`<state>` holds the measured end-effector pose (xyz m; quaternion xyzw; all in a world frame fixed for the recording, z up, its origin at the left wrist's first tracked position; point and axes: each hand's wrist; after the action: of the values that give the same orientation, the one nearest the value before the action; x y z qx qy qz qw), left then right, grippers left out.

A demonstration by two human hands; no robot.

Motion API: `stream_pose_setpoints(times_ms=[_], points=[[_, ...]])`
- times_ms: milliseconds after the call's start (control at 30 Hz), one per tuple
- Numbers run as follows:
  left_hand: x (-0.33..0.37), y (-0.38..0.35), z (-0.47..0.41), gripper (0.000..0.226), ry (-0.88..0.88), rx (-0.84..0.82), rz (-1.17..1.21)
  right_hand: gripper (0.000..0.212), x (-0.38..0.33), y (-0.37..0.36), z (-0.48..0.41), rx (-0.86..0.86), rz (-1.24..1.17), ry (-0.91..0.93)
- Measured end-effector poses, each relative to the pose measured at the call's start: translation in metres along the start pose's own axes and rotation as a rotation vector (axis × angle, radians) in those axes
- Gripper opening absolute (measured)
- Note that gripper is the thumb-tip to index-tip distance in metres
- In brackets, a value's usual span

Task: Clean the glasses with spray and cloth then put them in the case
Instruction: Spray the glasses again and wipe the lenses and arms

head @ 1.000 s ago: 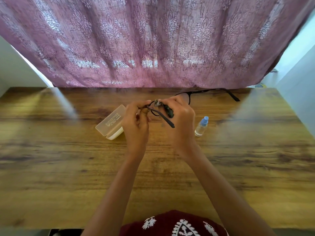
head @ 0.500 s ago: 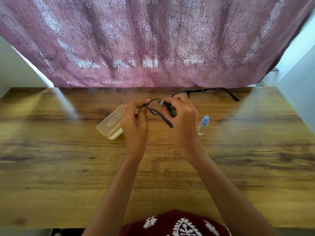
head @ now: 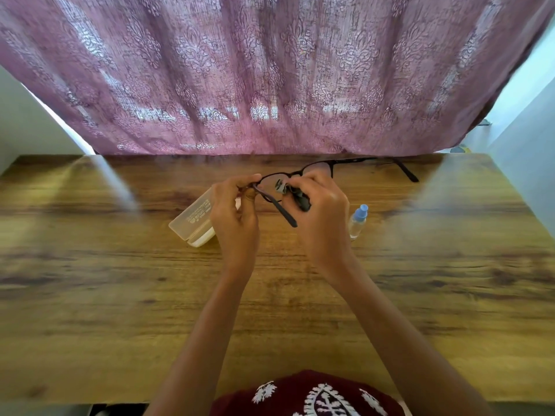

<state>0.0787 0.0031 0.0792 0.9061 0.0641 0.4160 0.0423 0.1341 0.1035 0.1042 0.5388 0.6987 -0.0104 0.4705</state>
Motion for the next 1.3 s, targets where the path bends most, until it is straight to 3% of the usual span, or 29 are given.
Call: stream_pose_setpoints(times_ms=[200,433,700,933,1300], points=[[0.001,-0.004,0.002,0.018,-0.01,-0.018,-0.042,0.015,-0.009,0.0,0.009,-0.079,-0.042,0.024],[0.005,-0.002,0.002,0.026,-0.016,0.005,-0.052,0.013,-0.002,0.002,-0.002,0.012,-0.019,0.002],[0.004,-0.004,0.004,0.027,0.006,-0.015,-0.03,0.015,-0.01,0.0,0.014,-0.09,-0.051,0.027],[0.007,-0.001,0.002,0.022,-0.02,0.014,-0.066,0.012,-0.002,0.0,0.0,-0.012,-0.004,0.003],[0.011,-0.003,0.004,0.026,-0.067,-0.013,-0.076,0.01,-0.006,-0.003,0.001,-0.054,-0.003,-0.005]])
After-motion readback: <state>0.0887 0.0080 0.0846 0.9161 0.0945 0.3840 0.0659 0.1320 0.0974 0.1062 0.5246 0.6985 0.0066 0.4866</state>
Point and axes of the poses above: each hand's wrist, its own z-axis away from the middle knuckle, its own y-axis out of the back of the hand, x = y × z, and after that the axes turned 6 degrees about -y, right-handed
